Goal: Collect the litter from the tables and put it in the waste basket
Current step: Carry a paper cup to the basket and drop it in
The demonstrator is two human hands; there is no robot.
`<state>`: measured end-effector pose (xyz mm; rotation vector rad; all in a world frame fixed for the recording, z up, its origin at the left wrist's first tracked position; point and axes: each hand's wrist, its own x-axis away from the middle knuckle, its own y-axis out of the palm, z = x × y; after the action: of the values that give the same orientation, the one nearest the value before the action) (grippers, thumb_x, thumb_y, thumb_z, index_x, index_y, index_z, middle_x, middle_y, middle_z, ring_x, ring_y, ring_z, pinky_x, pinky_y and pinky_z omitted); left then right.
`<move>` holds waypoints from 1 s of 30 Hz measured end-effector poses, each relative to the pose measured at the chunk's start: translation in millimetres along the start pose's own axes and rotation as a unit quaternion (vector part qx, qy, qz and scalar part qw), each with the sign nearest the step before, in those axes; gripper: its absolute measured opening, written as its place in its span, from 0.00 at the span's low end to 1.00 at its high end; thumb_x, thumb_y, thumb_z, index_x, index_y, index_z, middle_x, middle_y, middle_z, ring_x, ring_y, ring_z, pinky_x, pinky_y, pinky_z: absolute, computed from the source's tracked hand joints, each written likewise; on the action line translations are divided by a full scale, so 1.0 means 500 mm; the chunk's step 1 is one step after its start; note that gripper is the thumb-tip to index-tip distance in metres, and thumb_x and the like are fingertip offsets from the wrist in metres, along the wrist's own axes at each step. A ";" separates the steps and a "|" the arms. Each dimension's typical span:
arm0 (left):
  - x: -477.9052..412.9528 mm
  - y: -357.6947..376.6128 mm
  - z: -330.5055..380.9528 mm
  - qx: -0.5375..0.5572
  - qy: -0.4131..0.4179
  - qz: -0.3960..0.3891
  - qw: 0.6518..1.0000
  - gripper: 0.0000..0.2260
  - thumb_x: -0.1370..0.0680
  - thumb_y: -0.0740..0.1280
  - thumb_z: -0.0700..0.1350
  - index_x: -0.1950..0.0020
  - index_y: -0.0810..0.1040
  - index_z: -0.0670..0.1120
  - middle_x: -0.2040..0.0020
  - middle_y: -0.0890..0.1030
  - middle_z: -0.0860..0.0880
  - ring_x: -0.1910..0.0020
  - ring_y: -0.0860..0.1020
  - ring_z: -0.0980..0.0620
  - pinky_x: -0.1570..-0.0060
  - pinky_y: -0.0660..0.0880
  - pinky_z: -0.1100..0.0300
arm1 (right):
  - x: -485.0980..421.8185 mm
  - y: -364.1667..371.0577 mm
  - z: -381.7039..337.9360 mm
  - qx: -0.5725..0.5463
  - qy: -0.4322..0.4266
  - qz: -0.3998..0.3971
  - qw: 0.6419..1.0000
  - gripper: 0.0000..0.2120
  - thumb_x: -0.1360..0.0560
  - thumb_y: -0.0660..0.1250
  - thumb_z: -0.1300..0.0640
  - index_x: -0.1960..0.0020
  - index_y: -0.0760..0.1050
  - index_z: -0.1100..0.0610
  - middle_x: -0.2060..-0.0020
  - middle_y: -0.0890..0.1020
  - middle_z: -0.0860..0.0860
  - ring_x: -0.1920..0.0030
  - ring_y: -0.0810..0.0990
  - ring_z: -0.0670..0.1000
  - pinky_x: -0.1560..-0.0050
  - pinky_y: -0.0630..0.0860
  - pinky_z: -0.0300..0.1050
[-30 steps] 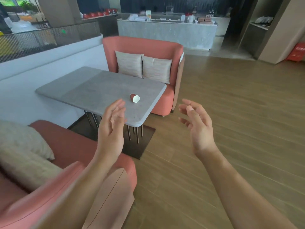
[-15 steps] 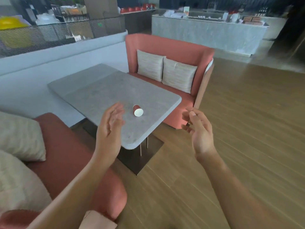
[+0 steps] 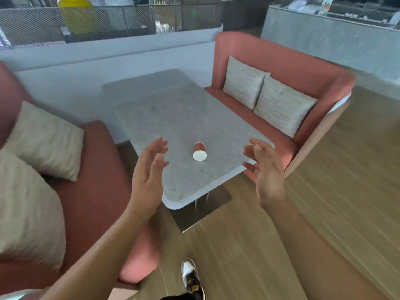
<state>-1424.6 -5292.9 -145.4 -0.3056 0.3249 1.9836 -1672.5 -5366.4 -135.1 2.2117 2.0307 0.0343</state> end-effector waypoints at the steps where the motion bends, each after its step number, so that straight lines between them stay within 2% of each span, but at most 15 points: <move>1: -0.016 0.002 -0.016 0.000 -0.005 0.010 1.000 0.20 0.18 0.60 0.57 0.28 0.74 0.53 0.34 0.81 0.57 0.32 0.79 0.51 0.39 0.79 0.52 | -0.026 0.013 0.009 0.004 0.002 -0.009 1.000 0.18 0.22 0.63 0.45 0.37 0.81 0.50 0.45 0.84 0.51 0.41 0.83 0.48 0.37 0.81 0.54; 5: -0.095 0.017 -0.084 -0.003 -0.016 0.038 0.999 0.24 0.18 0.59 0.58 0.25 0.72 0.48 0.32 0.80 0.54 0.31 0.79 0.50 0.39 0.80 0.54 | -0.139 0.073 0.049 0.021 0.008 -0.039 0.999 0.17 0.21 0.63 0.45 0.37 0.80 0.49 0.45 0.84 0.52 0.41 0.83 0.49 0.38 0.81 0.52; 7: -0.142 0.027 -0.120 -0.008 -0.031 0.047 0.998 0.24 0.18 0.59 0.58 0.24 0.72 0.48 0.32 0.80 0.54 0.31 0.79 0.49 0.38 0.80 0.53 | -0.199 0.104 0.069 0.038 0.019 -0.046 0.998 0.14 0.17 0.62 0.47 0.36 0.79 0.50 0.44 0.83 0.53 0.40 0.82 0.50 0.38 0.80 0.53; 10: -0.203 0.041 -0.172 -0.012 -0.053 0.050 0.997 0.21 0.18 0.59 0.58 0.26 0.73 0.54 0.32 0.81 0.57 0.30 0.78 0.51 0.35 0.79 0.49 | -0.278 0.141 0.106 0.077 0.031 -0.049 0.995 0.12 0.12 0.59 0.53 0.34 0.78 0.51 0.43 0.83 0.53 0.39 0.82 0.51 0.37 0.80 0.53; 13: -0.255 0.054 -0.220 -0.022 -0.074 0.043 0.996 0.18 0.18 0.59 0.57 0.28 0.73 0.59 0.32 0.80 0.60 0.30 0.78 0.53 0.33 0.79 0.47 | -0.337 0.175 0.148 0.102 0.053 -0.047 0.992 0.11 0.13 0.59 0.55 0.36 0.78 0.47 0.44 0.83 0.50 0.43 0.82 0.47 0.40 0.80 0.51; 16: -0.290 0.066 -0.259 -0.027 -0.099 0.043 0.994 0.18 0.18 0.59 0.57 0.28 0.73 0.60 0.32 0.80 0.60 0.30 0.78 0.54 0.32 0.78 0.45 | -0.379 0.192 0.199 0.122 0.081 -0.045 0.988 0.09 0.14 0.62 0.53 0.38 0.78 0.47 0.46 0.83 0.50 0.44 0.81 0.49 0.41 0.79 0.53; 18: -0.305 0.075 -0.284 -0.034 -0.114 0.045 0.992 0.19 0.18 0.59 0.58 0.28 0.73 0.59 0.31 0.80 0.59 0.30 0.78 0.54 0.31 0.77 0.43 | -0.408 0.200 0.231 0.141 0.100 -0.050 0.984 0.13 0.20 0.64 0.46 0.38 0.78 0.47 0.45 0.83 0.50 0.42 0.81 0.51 0.39 0.78 0.53; 20: -0.313 0.083 -0.304 -0.046 -0.126 0.046 0.990 0.19 0.18 0.59 0.58 0.28 0.73 0.60 0.31 0.80 0.59 0.30 0.78 0.55 0.29 0.76 0.42 | -0.438 0.206 0.260 0.160 0.118 -0.063 0.978 0.16 0.23 0.66 0.42 0.38 0.78 0.45 0.46 0.82 0.48 0.44 0.81 0.49 0.40 0.77 0.50; 22: -0.321 0.089 -0.325 -0.053 -0.141 0.053 0.987 0.19 0.18 0.59 0.58 0.28 0.73 0.59 0.31 0.80 0.58 0.30 0.78 0.56 0.29 0.75 0.41 | -0.474 0.216 0.298 0.181 0.133 -0.089 0.970 0.11 0.20 0.69 0.45 0.38 0.77 0.43 0.47 0.81 0.46 0.46 0.80 0.48 0.46 0.75 0.44; 24: -0.325 0.095 -0.342 -0.057 -0.154 0.060 0.985 0.20 0.19 0.59 0.58 0.27 0.73 0.59 0.30 0.79 0.57 0.30 0.78 0.56 0.29 0.75 0.42 | -0.505 0.227 0.339 0.220 0.147 -0.114 0.958 0.13 0.18 0.69 0.47 0.34 0.75 0.44 0.43 0.80 0.48 0.43 0.80 0.50 0.49 0.73 0.40; 27: -0.333 0.106 -0.371 -0.070 -0.170 0.072 0.980 0.20 0.19 0.60 0.58 0.28 0.73 0.58 0.30 0.79 0.56 0.29 0.77 0.55 0.29 0.76 0.44 | -0.550 0.253 0.401 0.271 0.163 -0.140 0.938 0.22 0.19 0.71 0.49 0.26 0.73 0.51 0.35 0.78 0.56 0.38 0.78 0.54 0.42 0.73 0.45; 30: -0.345 0.122 -0.399 -0.091 -0.185 0.095 0.974 0.20 0.19 0.60 0.59 0.28 0.74 0.58 0.30 0.79 0.57 0.29 0.77 0.55 0.30 0.75 0.49 | -0.586 0.278 0.457 0.320 0.190 -0.186 0.909 0.27 0.19 0.70 0.48 0.22 0.68 0.49 0.31 0.73 0.58 0.40 0.75 0.53 0.41 0.73 0.46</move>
<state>-1394.7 -5534.2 -264.5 -0.0159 -0.0704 2.2140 -1536.2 -5688.3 -322.5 2.2089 3.0110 -0.3075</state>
